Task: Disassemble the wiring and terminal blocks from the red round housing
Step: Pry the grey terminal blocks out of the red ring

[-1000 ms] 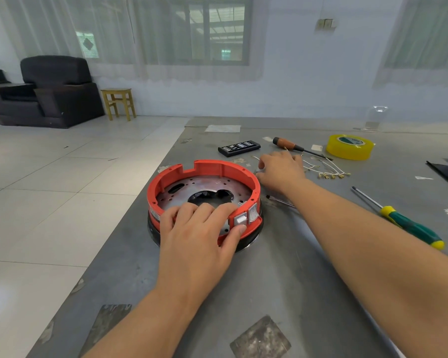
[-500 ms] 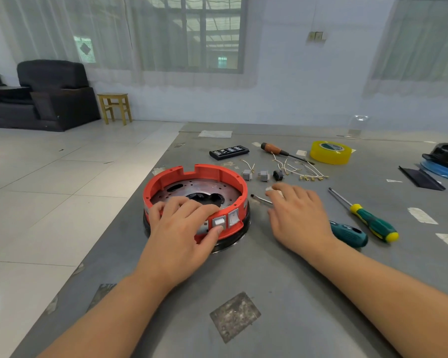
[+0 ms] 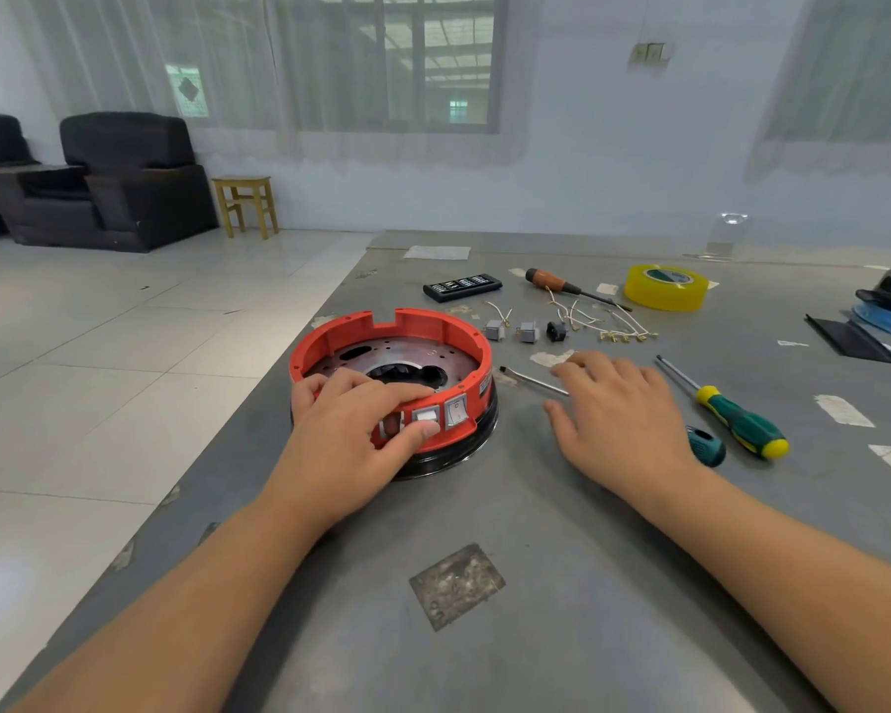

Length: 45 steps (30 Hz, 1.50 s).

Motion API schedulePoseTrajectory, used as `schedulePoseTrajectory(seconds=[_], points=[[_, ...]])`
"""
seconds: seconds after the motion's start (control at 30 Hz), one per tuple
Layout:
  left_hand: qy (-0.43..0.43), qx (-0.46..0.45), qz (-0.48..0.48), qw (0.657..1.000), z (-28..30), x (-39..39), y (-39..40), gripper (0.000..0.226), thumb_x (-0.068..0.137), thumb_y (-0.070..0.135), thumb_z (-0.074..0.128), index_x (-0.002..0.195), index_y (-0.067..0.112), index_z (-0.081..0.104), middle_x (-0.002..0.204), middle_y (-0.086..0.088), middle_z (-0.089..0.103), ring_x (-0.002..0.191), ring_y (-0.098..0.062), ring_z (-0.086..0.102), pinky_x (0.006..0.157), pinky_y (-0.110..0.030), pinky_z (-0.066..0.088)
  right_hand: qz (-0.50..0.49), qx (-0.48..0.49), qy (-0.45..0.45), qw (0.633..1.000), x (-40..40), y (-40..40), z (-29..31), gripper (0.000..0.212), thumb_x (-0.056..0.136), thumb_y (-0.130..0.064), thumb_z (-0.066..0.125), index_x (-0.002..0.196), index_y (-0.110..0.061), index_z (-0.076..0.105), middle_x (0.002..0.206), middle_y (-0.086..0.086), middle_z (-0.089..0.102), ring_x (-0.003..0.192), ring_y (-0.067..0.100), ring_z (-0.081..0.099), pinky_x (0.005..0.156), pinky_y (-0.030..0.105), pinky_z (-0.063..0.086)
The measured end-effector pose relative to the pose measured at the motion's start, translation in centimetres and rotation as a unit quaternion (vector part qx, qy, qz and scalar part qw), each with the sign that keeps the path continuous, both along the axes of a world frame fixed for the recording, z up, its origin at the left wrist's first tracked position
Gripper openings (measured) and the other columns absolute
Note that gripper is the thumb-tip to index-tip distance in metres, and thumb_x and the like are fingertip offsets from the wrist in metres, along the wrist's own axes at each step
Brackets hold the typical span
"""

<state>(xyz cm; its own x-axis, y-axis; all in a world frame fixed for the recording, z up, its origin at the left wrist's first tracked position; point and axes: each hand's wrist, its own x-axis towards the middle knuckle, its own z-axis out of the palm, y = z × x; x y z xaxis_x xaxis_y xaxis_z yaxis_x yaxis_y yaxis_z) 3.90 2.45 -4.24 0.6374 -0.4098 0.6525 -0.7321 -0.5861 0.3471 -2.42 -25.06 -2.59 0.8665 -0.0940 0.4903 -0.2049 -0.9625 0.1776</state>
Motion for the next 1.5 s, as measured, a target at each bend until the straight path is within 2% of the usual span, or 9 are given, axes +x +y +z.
schedulePoseTrajectory(seconds=[0.2,0.33,0.67,0.8,0.97,1.1,1.2,1.33,1.5], points=[[0.013,0.037,-0.015,0.999,0.1,0.7,0.9,0.048,0.087,0.067,0.057,0.13,0.046,0.066,0.112,0.024,0.066,0.115,-0.002,0.047,0.106,-0.034,0.022,-0.115,0.027,0.052,0.992,0.1,-2.7,0.2,0.051,0.096,-0.061,0.039,0.123,-0.022,0.059,0.119,0.005,0.063,0.111,0.029,0.062,0.087,0.041,0.049],[0.02,0.017,-0.027,0.999,0.2,0.9,1.5,0.041,0.085,0.065,0.058,0.124,0.053,0.064,0.109,0.037,0.055,0.117,0.012,0.04,0.104,-0.021,0.019,-0.14,0.069,0.095,0.983,0.3,-2.9,-0.2,0.047,0.099,-0.058,0.036,0.117,-0.02,0.058,0.116,0.007,0.06,0.111,0.03,0.06,0.076,0.039,0.048],[0.046,0.006,-0.008,0.999,0.2,0.6,1.5,0.034,0.089,0.068,0.046,0.119,0.058,0.058,0.108,0.036,0.048,0.12,0.027,0.025,0.099,-0.038,0.03,-0.073,0.095,0.082,0.989,0.4,-2.6,-0.5,0.032,0.106,-0.043,0.03,0.1,-0.02,0.051,0.101,0.006,0.059,0.089,0.032,0.062,0.062,0.037,0.043],[0.043,-0.012,-0.011,0.999,0.4,0.4,1.2,0.027,0.092,0.062,0.045,0.112,0.055,0.062,0.102,0.029,0.054,0.116,0.023,0.032,0.1,-0.04,0.03,-0.07,0.121,0.045,0.989,0.5,-2.3,-0.4,0.029,0.107,-0.041,0.027,0.093,-0.021,0.043,0.094,0.004,0.055,0.086,0.036,0.06,0.063,0.039,0.039],[0.022,-0.021,-0.014,0.999,0.4,0.2,1.2,0.02,0.096,0.051,0.051,0.111,0.05,0.065,0.099,0.032,0.053,0.114,0.03,0.028,0.097,-0.042,0.031,0.005,0.137,0.004,0.991,0.3,-1.9,-0.2,0.028,0.108,-0.04,0.028,0.099,-0.021,0.046,0.098,0.002,0.058,0.083,0.037,0.059,0.07,0.046,0.05],[0.032,-0.022,-0.003,0.999,0.3,0.4,1.4,0.024,0.097,0.047,0.054,0.116,0.048,0.068,0.106,0.037,0.052,0.117,0.011,0.034,0.105,-0.043,0.028,0.169,0.143,-0.085,0.972,0.0,-1.7,0.0,0.028,0.107,-0.037,0.037,0.111,-0.019,0.058,0.1,0.002,0.059,0.078,0.035,0.06,0.063,0.041,0.05],[0.04,-0.022,0.011,0.999,0.2,0.8,1.8,0.027,0.099,0.048,0.051,0.121,0.052,0.065,0.107,0.048,0.052,0.126,-0.004,0.033,0.109,-0.038,0.022,0.252,0.116,-0.073,0.958,-0.1,-1.9,-0.1,0.031,0.106,-0.037,0.038,0.113,-0.02,0.062,0.096,0.001,0.059,0.078,0.029,0.057,0.06,0.036,0.047],[0.044,-0.006,0.029,0.999,-0.1,1.5,1.9,0.027,0.101,0.051,0.044,0.124,0.059,0.055,0.108,0.044,0.051,0.132,-0.011,0.036,0.11,-0.035,0.017,0.24,0.092,-0.018,0.966,-0.1,-2.0,-0.4,0.034,0.103,-0.047,0.032,0.106,-0.03,0.061,0.088,-0.006,0.057,0.078,0.023,0.057,0.06,0.036,0.047],[0.065,-0.011,0.021,0.998,-0.3,1.7,2.0,0.032,0.104,0.045,0.037,0.124,0.06,0.056,0.114,0.047,0.051,0.13,-0.003,0.031,0.111,-0.031,0.013,0.22,0.11,-0.009,0.969,-0.3,-2.0,-0.4,0.035,0.103,-0.047,0.036,0.102,-0.03,0.067,0.087,-0.007,0.059,0.08,0.02,0.058,0.062,0.036,0.05]])
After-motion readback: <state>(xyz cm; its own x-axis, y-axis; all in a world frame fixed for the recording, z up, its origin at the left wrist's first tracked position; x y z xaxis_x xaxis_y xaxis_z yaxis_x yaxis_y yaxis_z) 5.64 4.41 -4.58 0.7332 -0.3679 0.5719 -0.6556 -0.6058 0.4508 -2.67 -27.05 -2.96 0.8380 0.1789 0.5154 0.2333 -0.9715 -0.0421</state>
